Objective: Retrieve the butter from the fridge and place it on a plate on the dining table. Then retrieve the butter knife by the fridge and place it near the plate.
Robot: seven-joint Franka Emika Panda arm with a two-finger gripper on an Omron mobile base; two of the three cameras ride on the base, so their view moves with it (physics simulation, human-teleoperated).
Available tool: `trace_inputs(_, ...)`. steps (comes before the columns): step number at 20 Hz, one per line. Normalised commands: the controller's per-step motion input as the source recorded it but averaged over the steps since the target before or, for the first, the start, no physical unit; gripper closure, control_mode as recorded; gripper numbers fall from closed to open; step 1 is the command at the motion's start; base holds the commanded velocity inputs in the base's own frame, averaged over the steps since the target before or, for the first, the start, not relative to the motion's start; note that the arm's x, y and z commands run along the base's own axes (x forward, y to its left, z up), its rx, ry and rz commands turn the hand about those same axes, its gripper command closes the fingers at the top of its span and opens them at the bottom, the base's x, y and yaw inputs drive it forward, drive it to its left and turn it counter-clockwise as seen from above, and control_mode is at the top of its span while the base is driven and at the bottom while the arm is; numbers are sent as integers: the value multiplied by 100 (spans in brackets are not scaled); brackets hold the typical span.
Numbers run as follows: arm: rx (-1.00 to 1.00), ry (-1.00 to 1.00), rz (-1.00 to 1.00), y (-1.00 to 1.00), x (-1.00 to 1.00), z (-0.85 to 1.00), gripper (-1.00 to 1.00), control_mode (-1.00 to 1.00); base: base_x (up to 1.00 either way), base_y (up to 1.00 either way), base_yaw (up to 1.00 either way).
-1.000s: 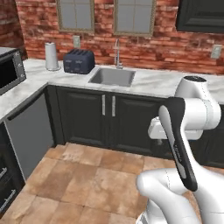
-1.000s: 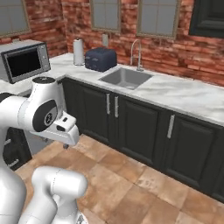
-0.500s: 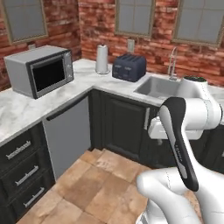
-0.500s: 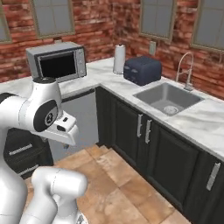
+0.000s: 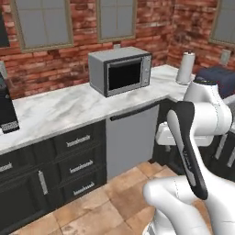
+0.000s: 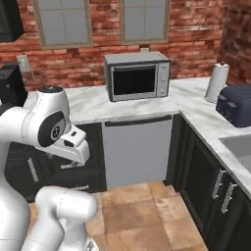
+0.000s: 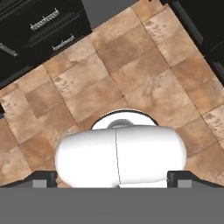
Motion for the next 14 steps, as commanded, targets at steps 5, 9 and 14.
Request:
trace_inputs(5, 0, 0, 0, 0, 0, 0, -100, 100, 43, 0, 73)
trace_inputs(9, 0, 0, 0, 0, 0, 0, -100, 100, 51, 0, 71)
trace_inputs(14, 0, 0, 0, 0, 0, 0, -100, 100, 72, -1, 69)
